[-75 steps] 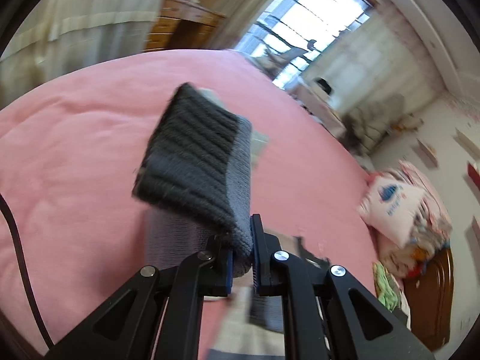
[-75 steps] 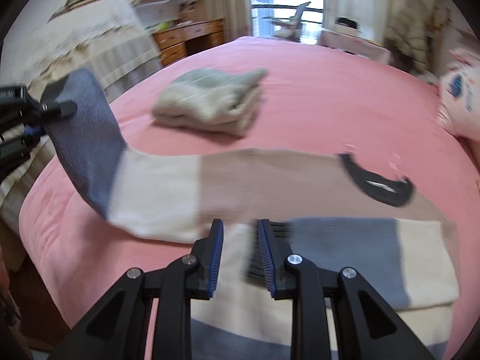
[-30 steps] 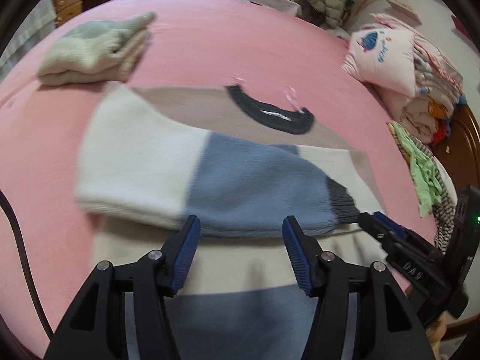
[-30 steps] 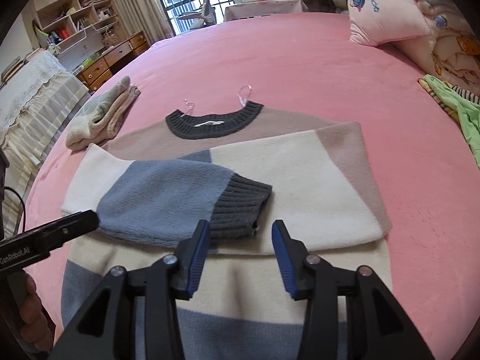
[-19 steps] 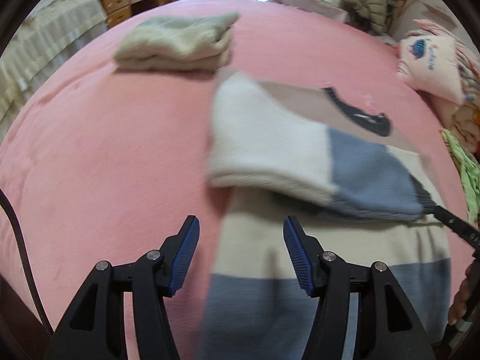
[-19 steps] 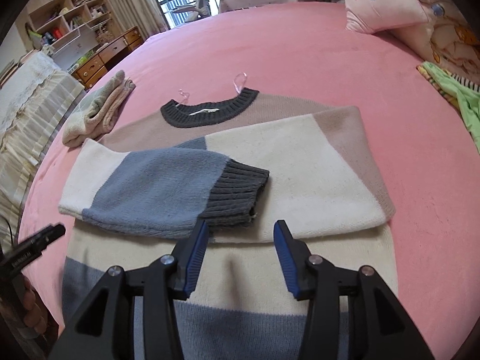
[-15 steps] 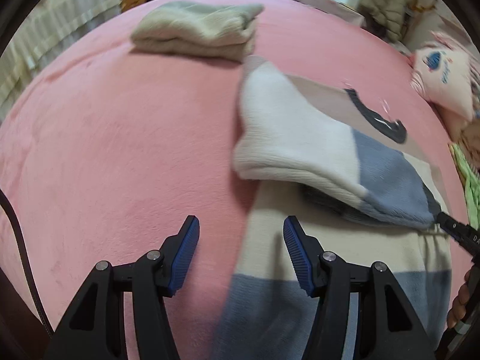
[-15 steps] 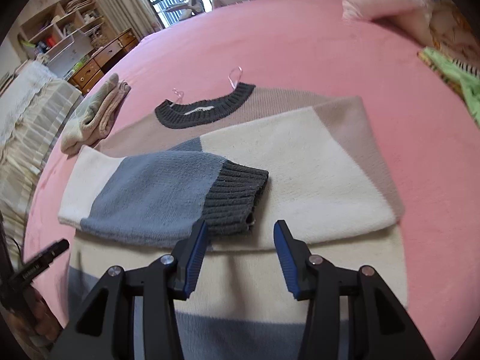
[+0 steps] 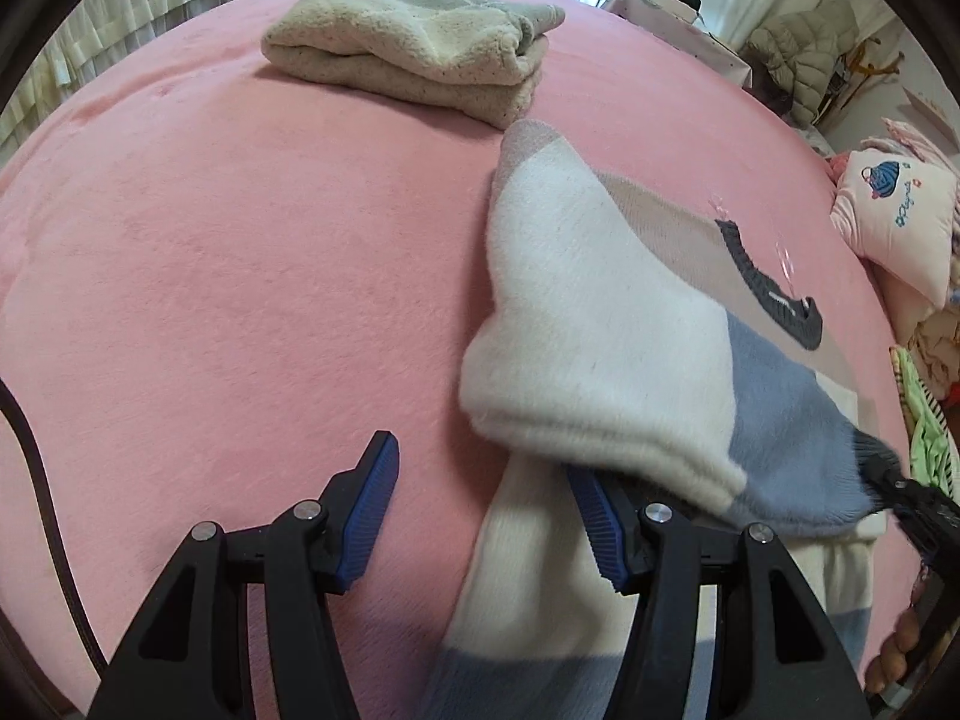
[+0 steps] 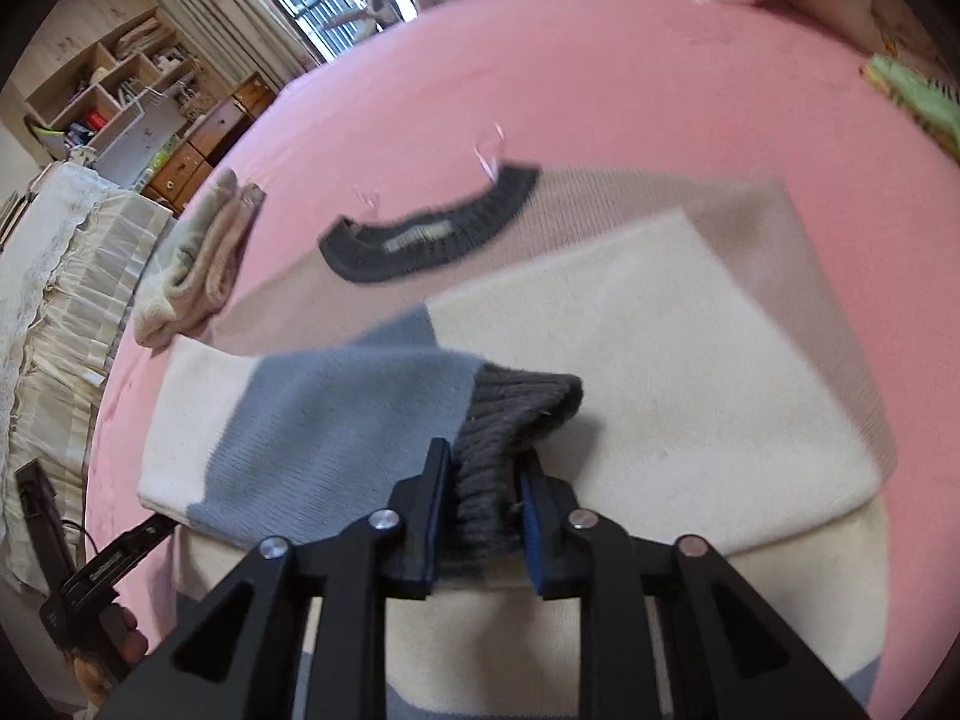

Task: Fold small clothes
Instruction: 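Grasp the grey cuff with the right tool, adjust it, then release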

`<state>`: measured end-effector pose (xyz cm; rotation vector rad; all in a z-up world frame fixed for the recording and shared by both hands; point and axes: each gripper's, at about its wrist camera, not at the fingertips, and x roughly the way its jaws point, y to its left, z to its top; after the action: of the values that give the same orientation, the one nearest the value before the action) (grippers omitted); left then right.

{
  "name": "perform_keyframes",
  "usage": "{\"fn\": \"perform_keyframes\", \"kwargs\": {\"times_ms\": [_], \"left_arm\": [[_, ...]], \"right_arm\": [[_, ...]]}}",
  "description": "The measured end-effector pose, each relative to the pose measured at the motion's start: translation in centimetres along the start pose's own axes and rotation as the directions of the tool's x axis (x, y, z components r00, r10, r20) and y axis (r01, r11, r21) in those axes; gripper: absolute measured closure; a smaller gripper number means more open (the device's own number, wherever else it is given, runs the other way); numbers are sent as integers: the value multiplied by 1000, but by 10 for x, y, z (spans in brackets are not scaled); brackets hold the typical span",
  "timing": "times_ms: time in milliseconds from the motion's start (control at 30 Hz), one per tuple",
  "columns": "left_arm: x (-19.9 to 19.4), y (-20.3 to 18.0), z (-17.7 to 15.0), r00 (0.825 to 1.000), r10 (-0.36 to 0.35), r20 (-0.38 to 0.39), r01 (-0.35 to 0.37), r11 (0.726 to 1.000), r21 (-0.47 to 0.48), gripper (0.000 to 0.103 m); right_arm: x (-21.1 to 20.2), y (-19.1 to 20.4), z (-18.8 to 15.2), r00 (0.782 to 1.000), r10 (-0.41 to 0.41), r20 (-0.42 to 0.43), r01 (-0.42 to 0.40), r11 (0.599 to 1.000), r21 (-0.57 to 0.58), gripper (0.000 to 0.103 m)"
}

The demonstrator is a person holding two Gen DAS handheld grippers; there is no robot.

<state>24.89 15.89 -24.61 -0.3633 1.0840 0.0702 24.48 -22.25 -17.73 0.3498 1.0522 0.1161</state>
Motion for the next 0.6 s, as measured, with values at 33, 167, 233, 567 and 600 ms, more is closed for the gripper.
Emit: {"fn": "perform_keyframes", "kwargs": {"times_ms": [33,167,233,567,600], "left_arm": [[0,-3,2,1000,-2,3,2,1000,-2,46],[6,-10,12,1000,5,21,-5,1000,-18,46],[10,-12,17,1000,13,21,-13,1000,-28,46],[24,-21,21,999,54,7,-53,998,-39,44],[24,-20,20,999,50,0,-49,998,-37,44]], "right_arm": [[-10,6,5,999,-6,33,7,1000,-23,87],[-45,28,27,983,-50,175,68,993,-96,89],[-58,34,37,968,-82,236,112,987,-115,90],[-72,-2,56,930,-224,291,253,965,-64,90],[-67,-10,55,933,-236,273,259,964,-53,90]]}}
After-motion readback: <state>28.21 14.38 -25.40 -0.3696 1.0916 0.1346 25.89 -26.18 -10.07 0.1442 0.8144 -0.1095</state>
